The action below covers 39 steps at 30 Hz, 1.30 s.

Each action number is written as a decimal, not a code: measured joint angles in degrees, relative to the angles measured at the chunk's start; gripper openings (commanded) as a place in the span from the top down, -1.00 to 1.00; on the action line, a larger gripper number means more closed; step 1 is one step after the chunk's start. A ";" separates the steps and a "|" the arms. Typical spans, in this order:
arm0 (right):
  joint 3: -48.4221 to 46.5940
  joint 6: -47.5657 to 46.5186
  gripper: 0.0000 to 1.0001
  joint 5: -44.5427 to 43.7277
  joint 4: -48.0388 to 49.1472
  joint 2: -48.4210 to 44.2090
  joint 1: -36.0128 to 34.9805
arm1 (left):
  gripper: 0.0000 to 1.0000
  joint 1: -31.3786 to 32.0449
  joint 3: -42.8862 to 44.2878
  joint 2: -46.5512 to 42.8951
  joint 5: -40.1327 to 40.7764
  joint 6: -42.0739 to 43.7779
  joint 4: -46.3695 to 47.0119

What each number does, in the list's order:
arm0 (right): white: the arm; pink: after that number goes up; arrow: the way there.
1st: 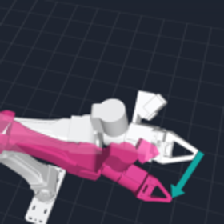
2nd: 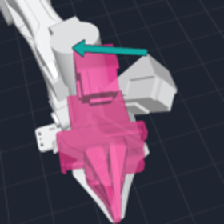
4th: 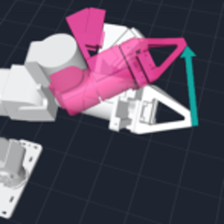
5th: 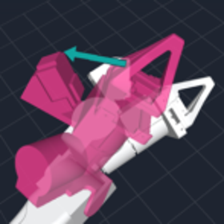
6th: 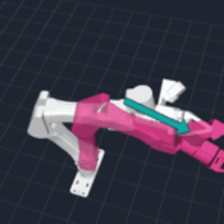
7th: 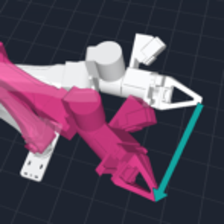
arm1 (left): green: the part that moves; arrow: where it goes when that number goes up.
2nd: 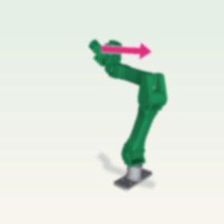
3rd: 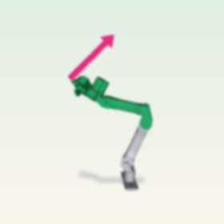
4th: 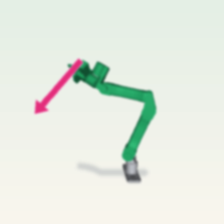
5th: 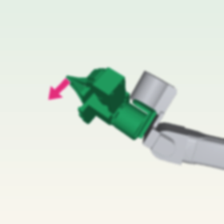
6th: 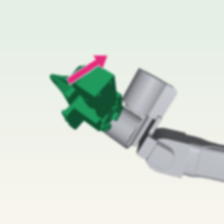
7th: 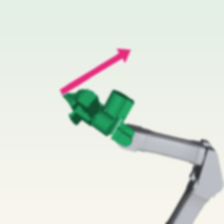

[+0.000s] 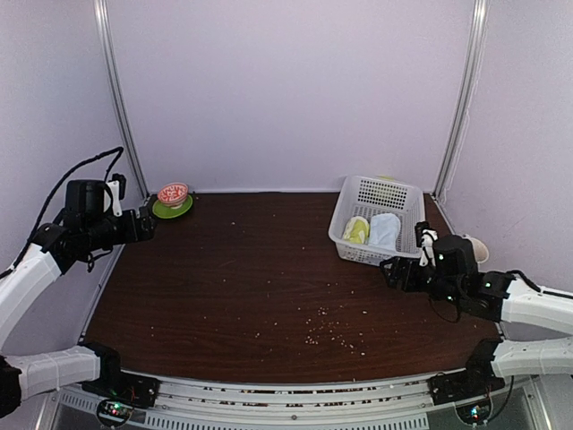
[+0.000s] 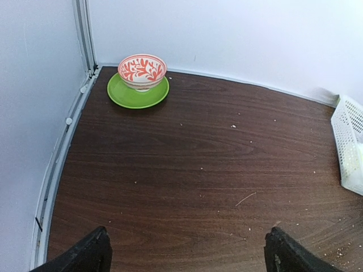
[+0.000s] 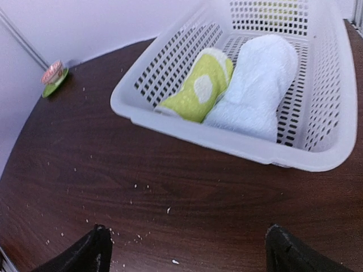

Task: Roll the towels
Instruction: Move the storage box to the center of the board.

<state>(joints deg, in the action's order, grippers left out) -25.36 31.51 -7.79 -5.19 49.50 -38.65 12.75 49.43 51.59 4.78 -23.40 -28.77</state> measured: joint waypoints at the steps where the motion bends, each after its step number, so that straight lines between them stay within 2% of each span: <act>1: 0.04 0.17 -0.69 0.48 0.48 1.55 -0.50 | -0.91 0.00 -0.24 -0.24 0.02 0.15 -0.02; 5: -0.26 1.95 -0.27 1.40 2.01 8.85 -1.33 | -0.90 0.00 -0.39 -0.15 0.39 0.44 -0.09; 9: -1.92 4.02 -0.11 0.37 2.54 14.95 -1.33 | -0.89 0.00 -0.39 -0.15 0.33 0.44 -0.09; 16: -9.90 6.64 0.03 -2.95 4.07 26.95 -0.57 | -0.88 0.00 -0.39 -0.15 -0.55 0.44 -0.09; 27: -28.98 5.97 0.01 -7.76 -1.36 42.32 -0.46 | -0.87 0.00 -0.39 -0.35 -1.97 0.44 -0.15; 29: -31.19 5.62 -0.02 -7.63 -2.71 43.69 -0.50 | -0.87 0.00 -0.39 -0.35 -2.03 0.44 -0.17; 32: -32.54 4.50 -0.17 -6.47 -4.07 43.95 -0.55 | -0.87 0.00 -0.39 -0.33 -2.05 0.44 -0.28; 34: -32.48 3.69 -0.43 -5.09 -4.48 42.88 -0.63 | -0.87 0.00 -0.39 -0.33 -2.05 0.44 -0.33; 36: -31.69 1.55 -0.88 -3.91 -4.72 39.15 -0.90 | -0.87 0.00 -0.39 -0.26 -2.03 0.44 -0.35; 37: -31.36 1.20 -0.99 -3.67 -5.18 36.81 -0.94 | -0.87 0.00 -0.39 -0.24 -2.03 0.44 -0.35; 39: -31.15 0.20 -0.99 -4.26 -6.67 30.25 -1.14 | -0.87 0.00 -0.39 -0.07 -2.05 0.46 -0.37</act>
<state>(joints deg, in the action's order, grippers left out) -56.51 31.70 -12.05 -11.86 79.75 -39.79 12.75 49.04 51.53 2.72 -22.94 -29.15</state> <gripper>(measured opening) 0.956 0.935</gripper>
